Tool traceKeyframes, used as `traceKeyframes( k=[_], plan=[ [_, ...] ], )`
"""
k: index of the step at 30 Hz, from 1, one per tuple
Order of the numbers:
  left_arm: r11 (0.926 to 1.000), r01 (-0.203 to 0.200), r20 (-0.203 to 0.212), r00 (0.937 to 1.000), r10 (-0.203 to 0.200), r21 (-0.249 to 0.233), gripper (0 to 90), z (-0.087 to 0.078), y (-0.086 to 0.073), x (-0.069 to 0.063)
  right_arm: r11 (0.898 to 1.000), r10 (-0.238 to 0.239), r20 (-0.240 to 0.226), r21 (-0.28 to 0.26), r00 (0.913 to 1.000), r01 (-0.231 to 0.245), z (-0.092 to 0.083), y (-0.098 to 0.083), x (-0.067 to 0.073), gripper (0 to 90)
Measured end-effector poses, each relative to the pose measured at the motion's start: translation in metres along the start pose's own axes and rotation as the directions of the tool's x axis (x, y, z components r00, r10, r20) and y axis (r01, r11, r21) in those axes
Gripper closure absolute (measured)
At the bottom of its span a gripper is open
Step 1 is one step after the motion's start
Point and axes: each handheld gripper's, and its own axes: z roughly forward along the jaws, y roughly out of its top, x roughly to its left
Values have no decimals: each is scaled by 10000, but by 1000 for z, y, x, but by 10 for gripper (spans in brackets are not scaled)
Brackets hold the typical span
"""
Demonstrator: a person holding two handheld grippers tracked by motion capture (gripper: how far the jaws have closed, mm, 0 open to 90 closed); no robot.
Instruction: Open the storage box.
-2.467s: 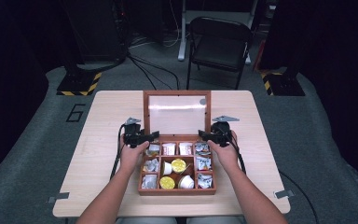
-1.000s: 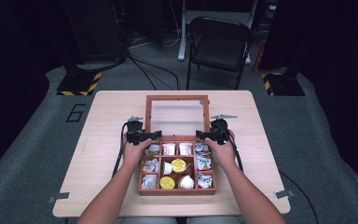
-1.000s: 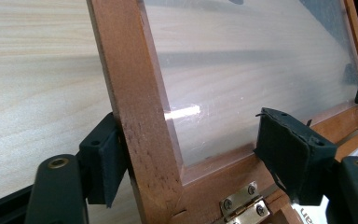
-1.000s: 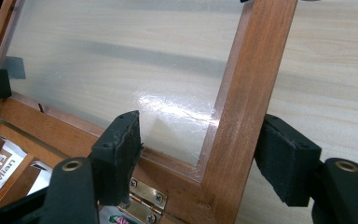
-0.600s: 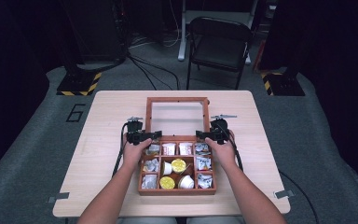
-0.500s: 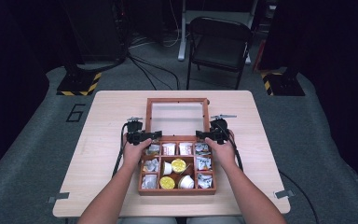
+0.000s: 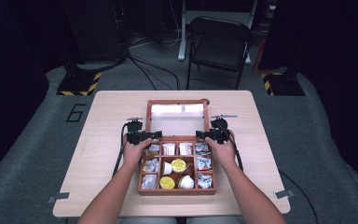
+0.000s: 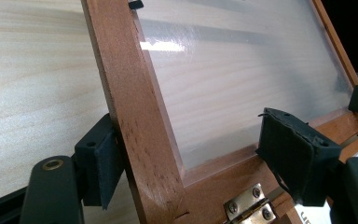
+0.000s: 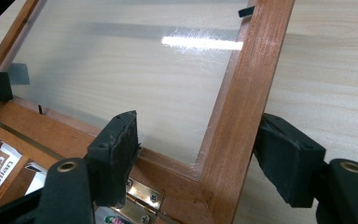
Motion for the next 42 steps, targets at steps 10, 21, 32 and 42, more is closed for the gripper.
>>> traceKeyframes(
  k=[10, 21, 32, 42],
  plan=[
    [9998, 128, 40, 9999, -129, 145, 247, 1, 0, 2, 9997, 237, -171, 82, 9996, -236, 2, 0, -3, 310],
    [9997, 169, 9, 9999, -169, 193, 237, 1, 0, 4, 9993, 369, -159, 117, 9992, -367, 4, -1, -2, 309],
    [9986, 453, 73, 9989, -455, 259, 236, 2, 0, 5, 9976, 650, -205, 251, 9977, -644, 4, -1, -3, 309],
    [9970, 700, 154, 9974, -706, 332, 236, 4, -1, 7, 9951, 931, -301, 355, 9952, -920, 5, -2, -5, 307]
  ],
)
